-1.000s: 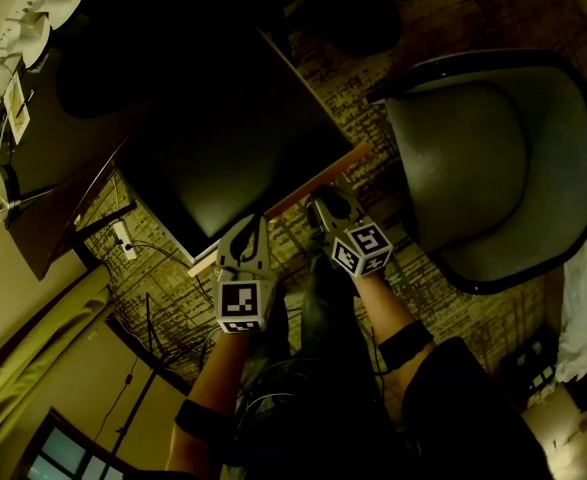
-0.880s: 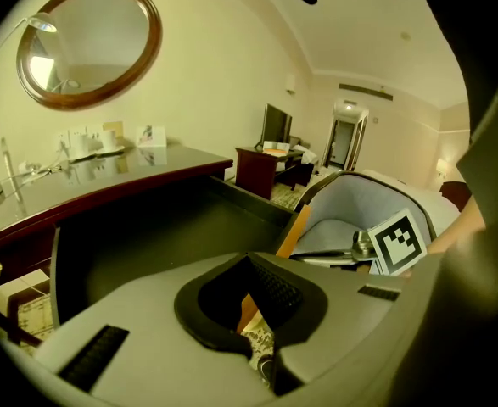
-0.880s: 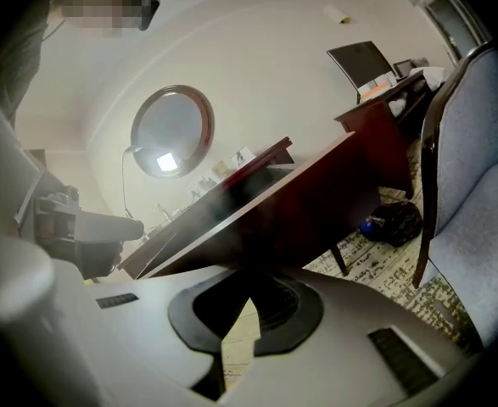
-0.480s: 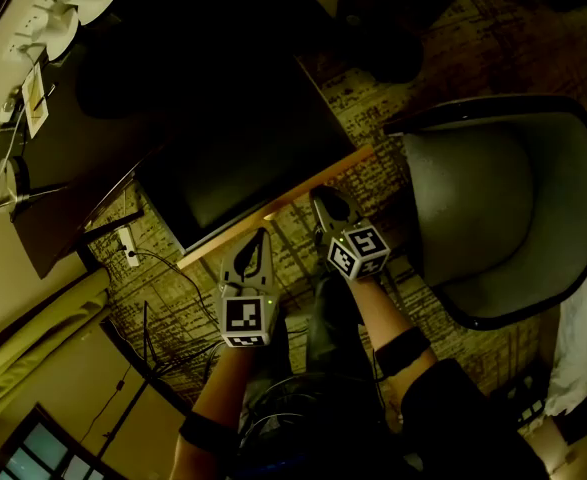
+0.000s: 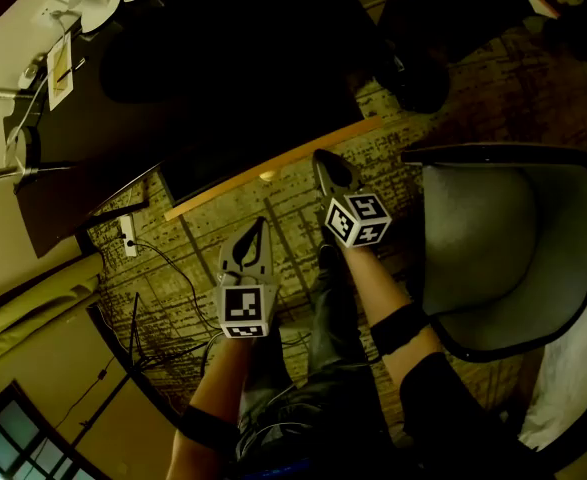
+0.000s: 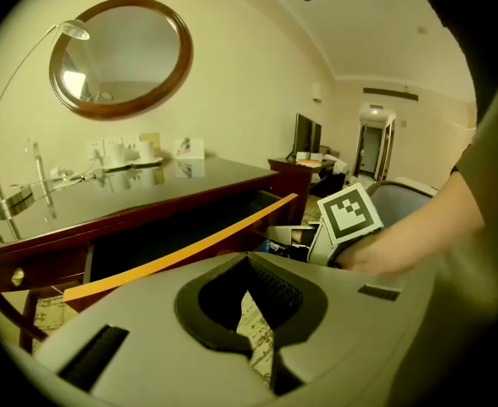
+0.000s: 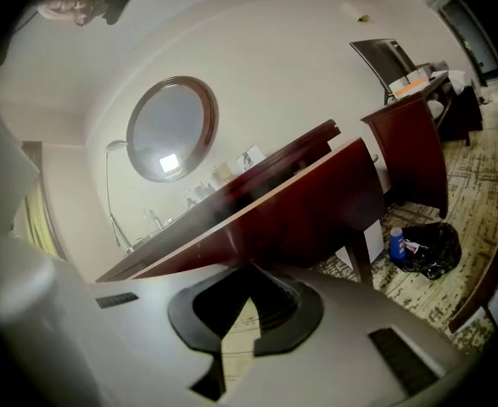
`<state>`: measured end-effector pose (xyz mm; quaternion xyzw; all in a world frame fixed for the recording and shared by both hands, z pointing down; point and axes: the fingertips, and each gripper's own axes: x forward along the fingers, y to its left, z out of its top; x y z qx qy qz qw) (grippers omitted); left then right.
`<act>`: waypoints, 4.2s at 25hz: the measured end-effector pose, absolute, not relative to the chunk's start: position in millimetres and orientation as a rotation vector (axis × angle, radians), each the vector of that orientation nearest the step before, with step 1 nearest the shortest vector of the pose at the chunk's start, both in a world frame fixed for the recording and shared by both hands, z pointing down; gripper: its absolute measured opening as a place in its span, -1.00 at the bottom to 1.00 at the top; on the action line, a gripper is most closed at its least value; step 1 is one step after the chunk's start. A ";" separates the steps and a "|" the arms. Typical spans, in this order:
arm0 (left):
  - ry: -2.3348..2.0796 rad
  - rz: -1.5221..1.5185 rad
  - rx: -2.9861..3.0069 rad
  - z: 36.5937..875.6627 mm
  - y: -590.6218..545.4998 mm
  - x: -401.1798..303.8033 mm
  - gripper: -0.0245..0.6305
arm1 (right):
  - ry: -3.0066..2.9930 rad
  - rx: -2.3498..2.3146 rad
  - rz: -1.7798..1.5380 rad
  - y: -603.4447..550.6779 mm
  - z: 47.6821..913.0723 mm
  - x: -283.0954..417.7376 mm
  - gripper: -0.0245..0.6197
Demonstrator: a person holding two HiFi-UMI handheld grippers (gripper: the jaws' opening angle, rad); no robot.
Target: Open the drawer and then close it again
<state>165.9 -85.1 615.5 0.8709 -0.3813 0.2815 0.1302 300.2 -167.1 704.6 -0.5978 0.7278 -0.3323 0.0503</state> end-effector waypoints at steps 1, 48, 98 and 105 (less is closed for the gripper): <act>-1.125 0.814 2.526 616.1 -92.0 163.0 -0.92 | 2.214 -1.821 -1.006 -175.5 704.7 299.8 -0.92; -1.370 0.566 2.432 434.4 -54.7 -16.3 -0.92 | 2.717 -1.848 -0.656 -108.1 427.3 178.5 -0.92; -1.586 0.412 2.275 371.5 24.9 -201.4 -0.92 | 3.009 -1.622 -0.543 -4.7 358.2 -9.8 -0.92; -1.582 0.408 2.264 374.8 26.6 -199.1 -0.92 | 3.010 -1.603 -0.558 -6.6 360.8 -10.7 -0.92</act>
